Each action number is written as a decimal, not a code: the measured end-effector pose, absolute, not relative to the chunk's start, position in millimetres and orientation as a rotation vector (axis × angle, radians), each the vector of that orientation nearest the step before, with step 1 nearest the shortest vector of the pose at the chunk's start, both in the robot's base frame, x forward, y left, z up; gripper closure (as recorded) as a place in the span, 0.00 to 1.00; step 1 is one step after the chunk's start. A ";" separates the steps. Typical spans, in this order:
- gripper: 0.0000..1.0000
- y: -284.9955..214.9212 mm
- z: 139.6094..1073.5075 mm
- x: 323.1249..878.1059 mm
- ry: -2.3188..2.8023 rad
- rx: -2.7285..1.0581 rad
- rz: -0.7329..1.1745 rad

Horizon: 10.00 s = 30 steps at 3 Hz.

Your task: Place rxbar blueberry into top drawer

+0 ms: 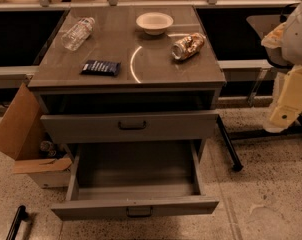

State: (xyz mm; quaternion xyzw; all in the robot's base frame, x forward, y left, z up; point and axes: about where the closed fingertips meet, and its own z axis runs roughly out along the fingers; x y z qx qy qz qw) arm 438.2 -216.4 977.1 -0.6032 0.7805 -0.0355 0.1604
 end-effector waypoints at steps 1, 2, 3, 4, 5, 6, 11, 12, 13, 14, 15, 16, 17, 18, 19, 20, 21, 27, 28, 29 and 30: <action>0.00 -216.4 977.1 438.3 2.229 -1.723 -0.101; 0.00 -216.0 976.8 446.0 2.207 -1.675 -0.056; 0.00 -186.1 972.2 483.1 2.104 -1.677 0.072; 0.00 -136.0 965.2 526.2 2.007 -1.700 0.224; 0.00 -66.5 955.5 561.6 1.954 -1.707 0.340; 0.00 -64.7 954.4 564.0 1.950 -1.704 0.341; 0.00 64.3 861.0 736.0 1.959 -1.438 0.549; 0.00 64.4 860.9 736.0 1.959 -1.438 0.549; 0.00 83.7 854.0 744.3 1.941 -1.471 0.564; 0.00 105.4 845.2 753.8 1.933 -1.501 0.582; 0.00 124.4 838.0 756.5 1.929 -1.519 0.602; 0.00 139.0 833.9 753.5 1.937 -1.532 0.591; 0.18 147.8 828.3 748.8 1.947 -1.539 0.593; 0.50 151.2 826.6 745.7 1.952 -1.536 0.588; 0.73 149.4 829.6 744.4 1.953 -1.526 0.579; 0.96 140.6 849.1 743.1 1.929 -1.497 0.562; 1.00 128.4 871.9 736.8 1.890 -1.455 0.575; 1.00 105.7 847.3 566.0 1.893 -1.490 0.785; 1.00 106.0 797.7 523.9 1.987 -1.472 0.849; 1.00 106.2 727.6 488.2 2.108 -1.446 0.934; 1.00 106.1 727.2 488.2 2.109 -1.446 0.934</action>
Offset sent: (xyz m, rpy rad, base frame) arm 0.0190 -0.0012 -0.0056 0.1385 -0.0230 -0.0253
